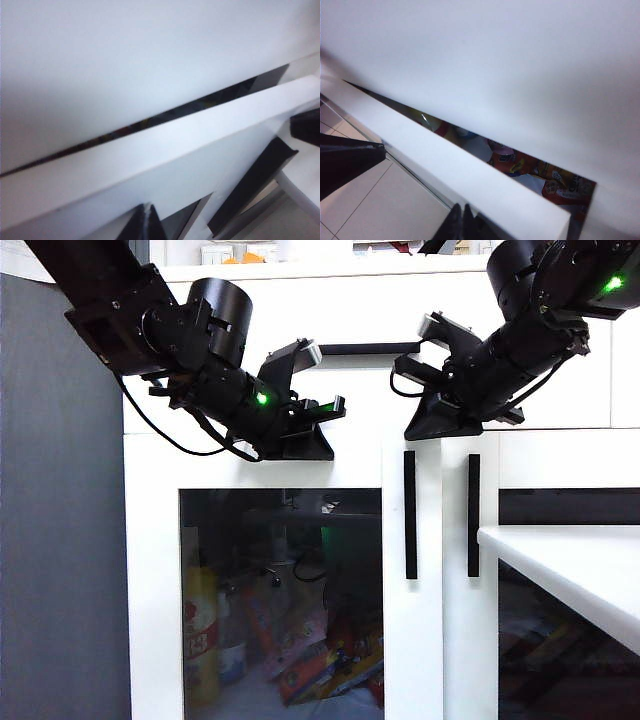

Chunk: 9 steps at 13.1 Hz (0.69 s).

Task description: Open the left door of the white cabinet, pick up a can of beverage from the table on the right, place it inside the cabinet, and finally close the cabinet door.

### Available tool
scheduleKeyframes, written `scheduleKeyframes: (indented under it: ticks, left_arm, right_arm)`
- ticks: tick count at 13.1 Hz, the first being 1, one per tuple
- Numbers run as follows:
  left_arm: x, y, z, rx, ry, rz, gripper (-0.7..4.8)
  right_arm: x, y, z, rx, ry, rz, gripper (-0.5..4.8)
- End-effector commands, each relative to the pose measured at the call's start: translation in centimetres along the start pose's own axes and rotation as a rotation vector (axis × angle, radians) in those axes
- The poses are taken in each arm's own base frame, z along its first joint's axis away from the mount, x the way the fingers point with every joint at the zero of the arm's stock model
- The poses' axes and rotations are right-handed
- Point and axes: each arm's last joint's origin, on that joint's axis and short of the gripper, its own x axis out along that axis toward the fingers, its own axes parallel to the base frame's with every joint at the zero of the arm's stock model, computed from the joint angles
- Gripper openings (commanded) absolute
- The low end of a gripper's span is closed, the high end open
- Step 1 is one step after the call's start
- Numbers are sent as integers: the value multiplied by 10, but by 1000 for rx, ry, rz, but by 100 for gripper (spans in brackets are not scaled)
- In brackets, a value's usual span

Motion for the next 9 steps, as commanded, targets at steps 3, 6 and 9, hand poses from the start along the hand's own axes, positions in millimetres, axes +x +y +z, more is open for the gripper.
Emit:
scheduleKeyframes:
  ticks: [3, 6, 9]
  left_arm:
    - [-8, 6, 24, -5, -78, 48, -6]
    - [-34, 1, 47, -15, -18, 53, -6]
    - [-83, -9, 87, 5, 3, 55, -6]
  right_arm:
    - [-15, -1, 30, -32, -157, -68, -6]
    - [-48, 13, 45, -30, -136, -47, -6]
    - [-118, 34, 37, -43, -174, -25, -6]
